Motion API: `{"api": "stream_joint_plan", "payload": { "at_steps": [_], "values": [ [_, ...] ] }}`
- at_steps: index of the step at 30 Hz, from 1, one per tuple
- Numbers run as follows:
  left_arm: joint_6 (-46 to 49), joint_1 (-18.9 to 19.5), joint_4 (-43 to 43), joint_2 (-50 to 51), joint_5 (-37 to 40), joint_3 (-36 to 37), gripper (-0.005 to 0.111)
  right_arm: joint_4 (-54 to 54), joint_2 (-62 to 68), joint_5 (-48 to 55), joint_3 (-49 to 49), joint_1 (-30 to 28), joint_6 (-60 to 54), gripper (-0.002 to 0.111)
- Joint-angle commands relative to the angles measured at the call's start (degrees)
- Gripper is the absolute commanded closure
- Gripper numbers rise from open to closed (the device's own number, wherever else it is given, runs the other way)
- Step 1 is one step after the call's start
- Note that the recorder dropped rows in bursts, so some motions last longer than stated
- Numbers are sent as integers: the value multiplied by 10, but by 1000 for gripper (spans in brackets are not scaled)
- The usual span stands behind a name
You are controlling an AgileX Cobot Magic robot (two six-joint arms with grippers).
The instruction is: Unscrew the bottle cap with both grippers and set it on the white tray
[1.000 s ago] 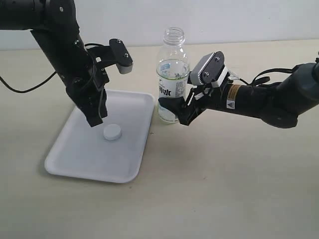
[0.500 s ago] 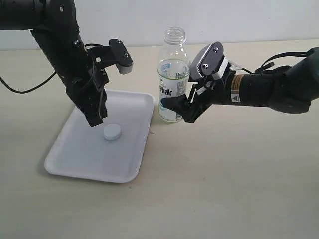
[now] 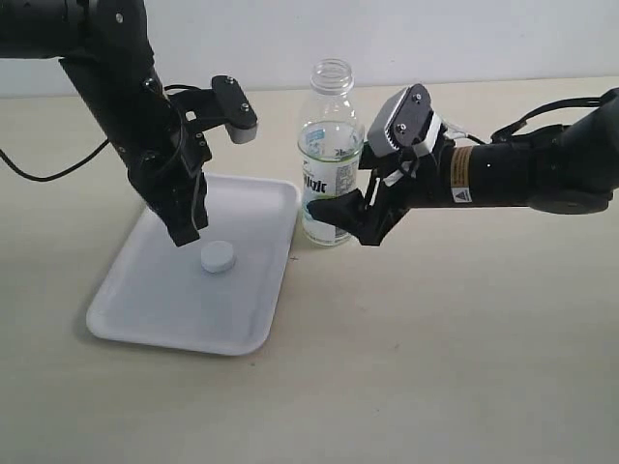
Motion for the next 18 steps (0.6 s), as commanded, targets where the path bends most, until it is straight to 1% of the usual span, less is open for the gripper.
{"api": "stream_joint_plan", "payload": {
  "at_steps": [1,4,10,15,18],
  "values": [
    [-3,-1,-3,-5,4,-2,106,-26,-25,-40,0,-25,39,25],
    [-3,0,-3,-5,4,-2,106,-65,-38,-73,0,-50,78,25],
    [-3,0,-3,-5,-3,-2,106,-143,-56,-176,0,-104,141,25],
    [-5,0,-3,-5,-3,-2,106,-216,-66,-221,0,-148,186,25],
    [-6,0,-3,-5,-6,-1,107,-262,-69,-223,0,-190,216,25]
  ]
}}
